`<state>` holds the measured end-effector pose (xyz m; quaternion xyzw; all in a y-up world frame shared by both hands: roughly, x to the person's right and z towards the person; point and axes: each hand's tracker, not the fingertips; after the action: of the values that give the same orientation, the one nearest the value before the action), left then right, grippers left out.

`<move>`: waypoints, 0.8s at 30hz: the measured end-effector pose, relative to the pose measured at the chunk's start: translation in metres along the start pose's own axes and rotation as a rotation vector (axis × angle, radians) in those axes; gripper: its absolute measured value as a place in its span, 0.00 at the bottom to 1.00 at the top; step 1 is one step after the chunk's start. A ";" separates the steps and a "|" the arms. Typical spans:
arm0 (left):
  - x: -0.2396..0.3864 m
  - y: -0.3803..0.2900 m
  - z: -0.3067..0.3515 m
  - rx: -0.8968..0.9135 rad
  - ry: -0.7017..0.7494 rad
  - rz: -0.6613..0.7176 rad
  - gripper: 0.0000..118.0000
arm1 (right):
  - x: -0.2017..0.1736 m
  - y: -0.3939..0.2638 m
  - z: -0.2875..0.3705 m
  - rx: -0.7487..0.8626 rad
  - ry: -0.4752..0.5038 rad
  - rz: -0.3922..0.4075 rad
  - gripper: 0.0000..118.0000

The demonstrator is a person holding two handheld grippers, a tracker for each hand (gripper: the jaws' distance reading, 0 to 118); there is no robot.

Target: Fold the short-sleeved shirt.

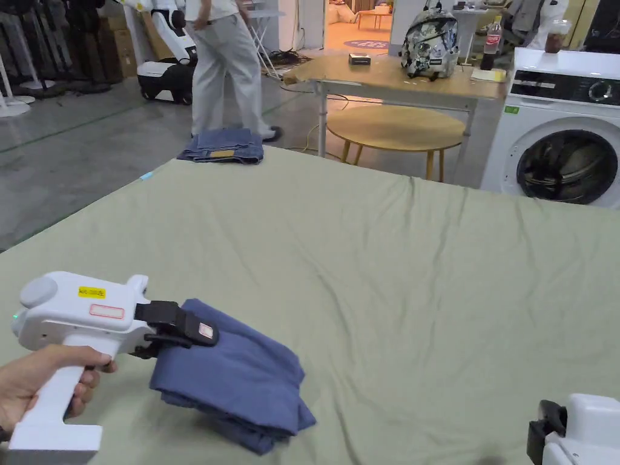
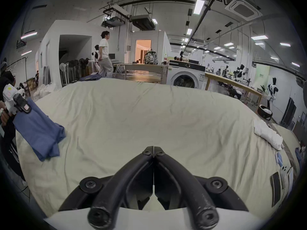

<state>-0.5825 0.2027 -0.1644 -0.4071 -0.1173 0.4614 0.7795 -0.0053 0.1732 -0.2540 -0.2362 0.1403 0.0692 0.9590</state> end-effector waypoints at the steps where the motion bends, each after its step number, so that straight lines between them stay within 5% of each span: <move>1: -0.005 0.004 0.012 0.008 0.011 0.007 0.16 | -0.004 0.002 -0.002 -0.001 0.002 0.000 0.00; 11: -0.055 0.040 0.092 0.106 0.185 0.079 0.16 | -0.032 0.003 -0.017 -0.030 0.038 0.012 0.00; 24: -0.072 0.057 0.112 0.123 0.364 0.072 0.16 | -0.034 0.003 -0.016 -0.046 0.042 0.022 0.00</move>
<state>-0.7199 0.2164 -0.1209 -0.4391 0.0687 0.4143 0.7942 -0.0423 0.1663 -0.2581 -0.2580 0.1616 0.0781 0.9493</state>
